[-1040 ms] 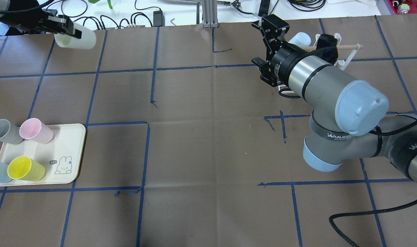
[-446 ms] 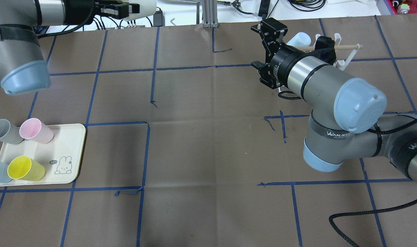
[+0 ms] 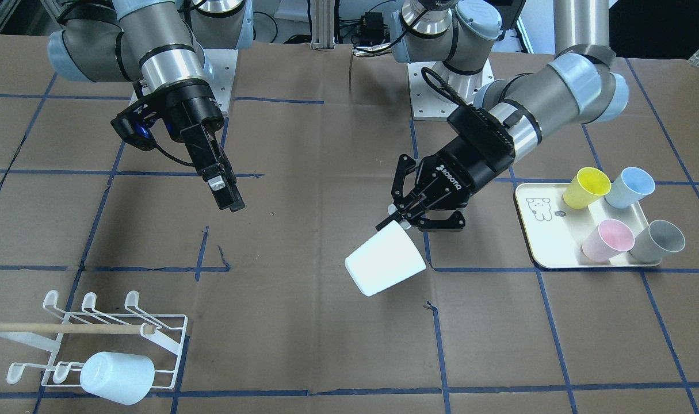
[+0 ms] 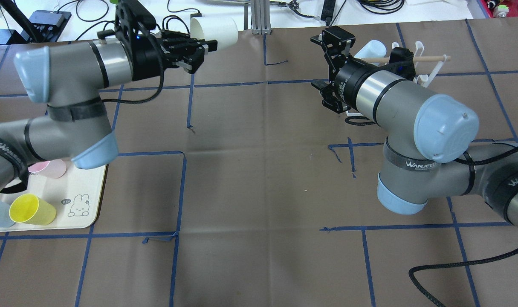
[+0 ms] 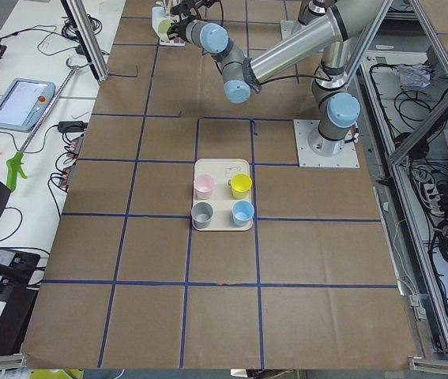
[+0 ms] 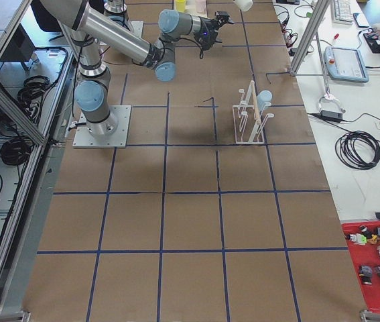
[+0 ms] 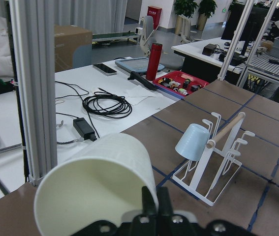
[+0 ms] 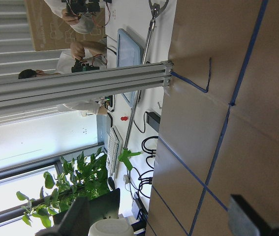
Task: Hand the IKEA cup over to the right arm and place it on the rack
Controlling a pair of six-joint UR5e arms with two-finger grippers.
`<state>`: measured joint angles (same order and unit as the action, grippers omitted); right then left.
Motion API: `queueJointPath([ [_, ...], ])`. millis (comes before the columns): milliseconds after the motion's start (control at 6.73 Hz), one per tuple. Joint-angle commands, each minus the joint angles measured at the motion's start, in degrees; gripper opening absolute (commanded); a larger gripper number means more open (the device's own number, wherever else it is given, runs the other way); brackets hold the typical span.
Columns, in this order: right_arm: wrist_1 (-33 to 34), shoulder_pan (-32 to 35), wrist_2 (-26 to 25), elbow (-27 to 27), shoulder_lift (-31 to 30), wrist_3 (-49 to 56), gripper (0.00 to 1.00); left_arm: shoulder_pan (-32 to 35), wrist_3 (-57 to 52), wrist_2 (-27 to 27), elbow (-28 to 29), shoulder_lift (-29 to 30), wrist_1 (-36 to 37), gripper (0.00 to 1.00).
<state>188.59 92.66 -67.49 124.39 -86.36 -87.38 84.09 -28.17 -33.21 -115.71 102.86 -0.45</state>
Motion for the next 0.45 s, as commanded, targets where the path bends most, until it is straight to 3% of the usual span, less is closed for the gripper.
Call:
queueJointPath([
  [0,-2.0,1.11,0.34,-0.11,-0.22,0.36,1.0,4.13,5.9,-0.1,-3.47,2.95,13.51,0.02],
  [297,-2.53,1.99,0.35,-0.28,-0.04,1.77,1.0,6.86,9.78,-0.45,-6.61,4.27,21.94,0.03],
])
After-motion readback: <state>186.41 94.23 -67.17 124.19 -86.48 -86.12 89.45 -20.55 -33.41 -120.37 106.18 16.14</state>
